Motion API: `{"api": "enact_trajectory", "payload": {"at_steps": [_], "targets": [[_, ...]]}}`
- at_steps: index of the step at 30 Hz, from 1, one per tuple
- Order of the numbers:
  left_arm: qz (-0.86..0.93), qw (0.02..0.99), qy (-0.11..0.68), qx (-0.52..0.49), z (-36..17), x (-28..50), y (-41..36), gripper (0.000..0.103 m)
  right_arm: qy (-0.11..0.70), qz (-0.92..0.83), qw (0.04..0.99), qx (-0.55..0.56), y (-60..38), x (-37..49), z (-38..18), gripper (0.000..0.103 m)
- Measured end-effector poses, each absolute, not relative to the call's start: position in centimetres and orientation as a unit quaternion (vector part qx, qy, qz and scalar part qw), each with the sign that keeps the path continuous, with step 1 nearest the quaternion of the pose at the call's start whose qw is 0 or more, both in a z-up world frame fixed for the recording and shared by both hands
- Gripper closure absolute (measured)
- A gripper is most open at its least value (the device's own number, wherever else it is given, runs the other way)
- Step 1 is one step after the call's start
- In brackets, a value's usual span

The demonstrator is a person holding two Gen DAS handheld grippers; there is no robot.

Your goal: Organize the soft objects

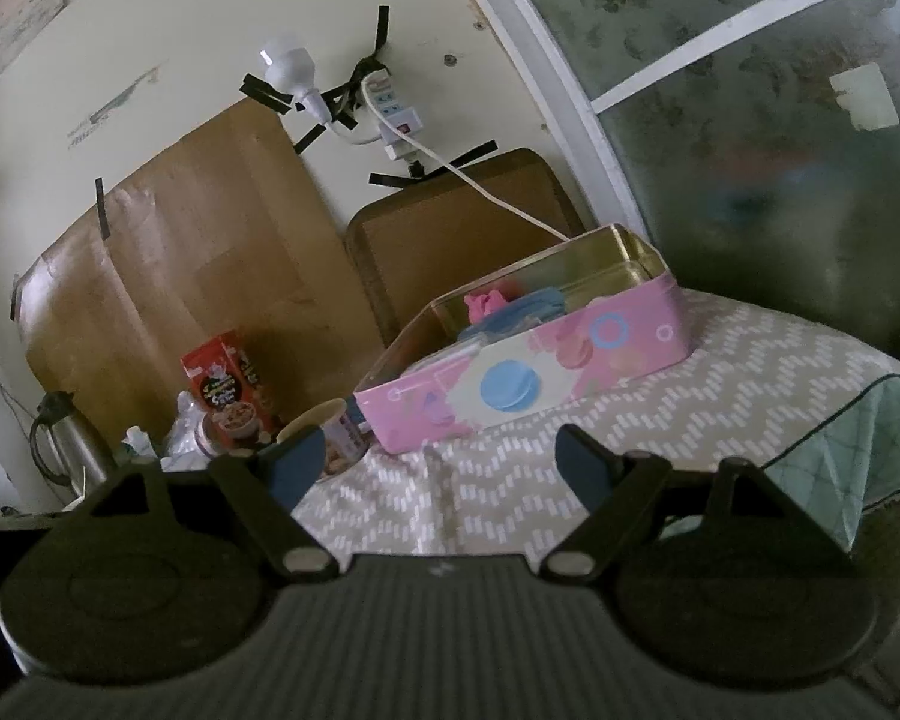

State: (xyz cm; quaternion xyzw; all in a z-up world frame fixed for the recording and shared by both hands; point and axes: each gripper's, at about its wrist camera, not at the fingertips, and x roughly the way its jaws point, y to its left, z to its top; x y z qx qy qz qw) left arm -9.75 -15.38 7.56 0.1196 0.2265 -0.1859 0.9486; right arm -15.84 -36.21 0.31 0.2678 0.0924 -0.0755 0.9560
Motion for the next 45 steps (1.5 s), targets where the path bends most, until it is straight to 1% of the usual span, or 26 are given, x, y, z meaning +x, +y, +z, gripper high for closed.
{"api": "enact_trajectory", "payload": {"at_steps": [15,45], "targets": [[-0.191,0.943,0.229,0.147,6.6,-10.4,-15.7,0.0,0.101,-0.08,0.951,0.28,-36.3,-15.8,-0.2,0.016],[-0.184,0.938,0.246,0.163,5.6,-10.1,-16.0,0.0,0.109,-0.081,0.95,0.281,-36.1,-15.7,-0.4,0.016]]}}
